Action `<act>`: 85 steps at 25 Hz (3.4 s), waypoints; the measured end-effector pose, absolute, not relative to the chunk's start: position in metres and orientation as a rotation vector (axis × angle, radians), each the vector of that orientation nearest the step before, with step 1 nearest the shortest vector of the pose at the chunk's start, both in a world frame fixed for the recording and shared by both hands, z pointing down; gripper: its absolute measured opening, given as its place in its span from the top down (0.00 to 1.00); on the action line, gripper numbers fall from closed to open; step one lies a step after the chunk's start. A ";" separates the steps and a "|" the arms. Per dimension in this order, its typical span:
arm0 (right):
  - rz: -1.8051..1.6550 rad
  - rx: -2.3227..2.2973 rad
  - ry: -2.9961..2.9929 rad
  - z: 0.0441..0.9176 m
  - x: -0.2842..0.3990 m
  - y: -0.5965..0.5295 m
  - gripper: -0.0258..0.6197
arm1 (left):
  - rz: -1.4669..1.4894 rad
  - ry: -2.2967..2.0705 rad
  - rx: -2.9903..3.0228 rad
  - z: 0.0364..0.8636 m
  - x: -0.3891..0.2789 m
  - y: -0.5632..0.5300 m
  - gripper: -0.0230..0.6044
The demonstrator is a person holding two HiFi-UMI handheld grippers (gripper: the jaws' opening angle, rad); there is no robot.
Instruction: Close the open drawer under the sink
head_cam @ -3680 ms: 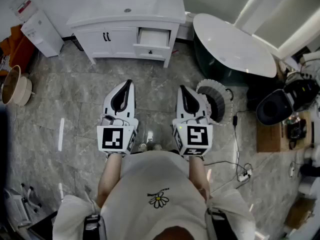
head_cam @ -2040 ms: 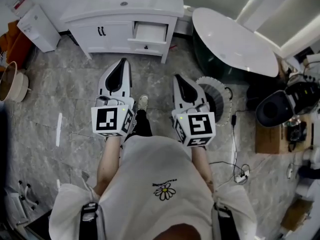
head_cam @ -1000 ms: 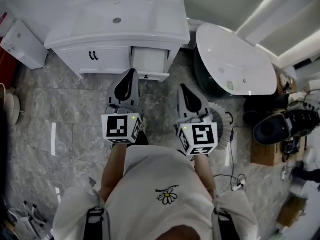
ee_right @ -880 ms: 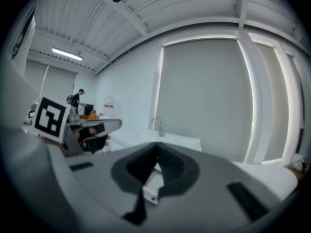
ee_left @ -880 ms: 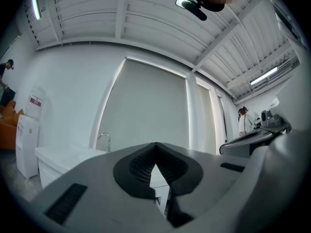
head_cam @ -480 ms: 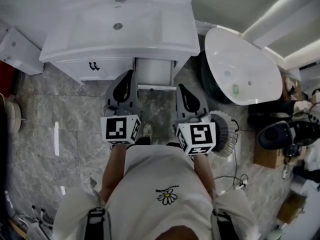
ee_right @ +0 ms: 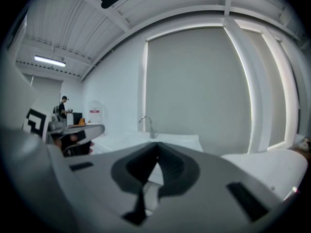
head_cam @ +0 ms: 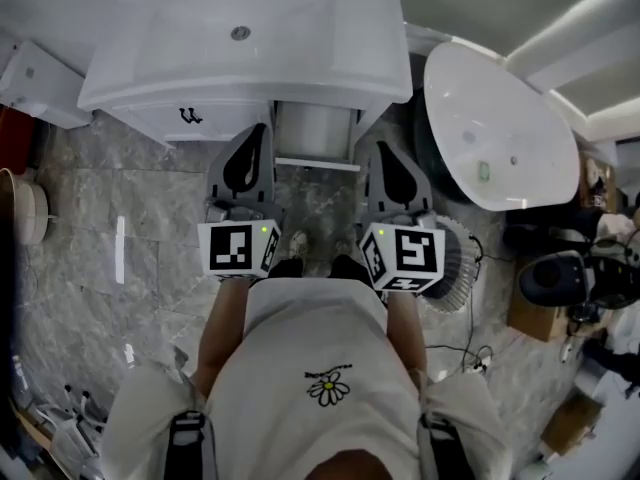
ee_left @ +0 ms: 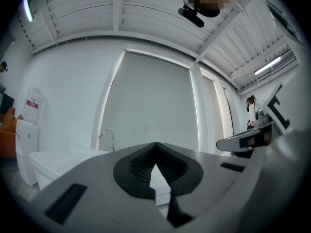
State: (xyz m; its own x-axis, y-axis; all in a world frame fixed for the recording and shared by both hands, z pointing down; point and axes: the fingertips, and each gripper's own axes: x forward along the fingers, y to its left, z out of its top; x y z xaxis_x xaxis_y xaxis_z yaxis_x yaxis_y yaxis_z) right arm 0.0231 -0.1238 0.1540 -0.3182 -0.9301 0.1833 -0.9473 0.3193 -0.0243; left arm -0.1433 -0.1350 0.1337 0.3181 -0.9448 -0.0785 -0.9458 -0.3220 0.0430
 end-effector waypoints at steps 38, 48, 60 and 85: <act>0.264 1.517 -2.437 0.423 0.023 -0.177 0.91 | -0.237 2.103 -2.504 0.456 -0.112 -0.147 0.93; 0.295 1.466 -2.438 0.460 0.020 -0.169 0.92 | -0.258 2.156 -2.497 0.501 -0.094 -0.136 0.93; 0.299 1.444 -2.430 0.470 0.037 -0.161 0.92 | -0.172 2.084 -2.702 0.542 -0.073 -0.149 0.64; 0.329 1.395 -2.344 0.516 0.066 -0.157 0.91 | -0.431 2.096 -2.756 0.671 -0.054 -0.183 0.63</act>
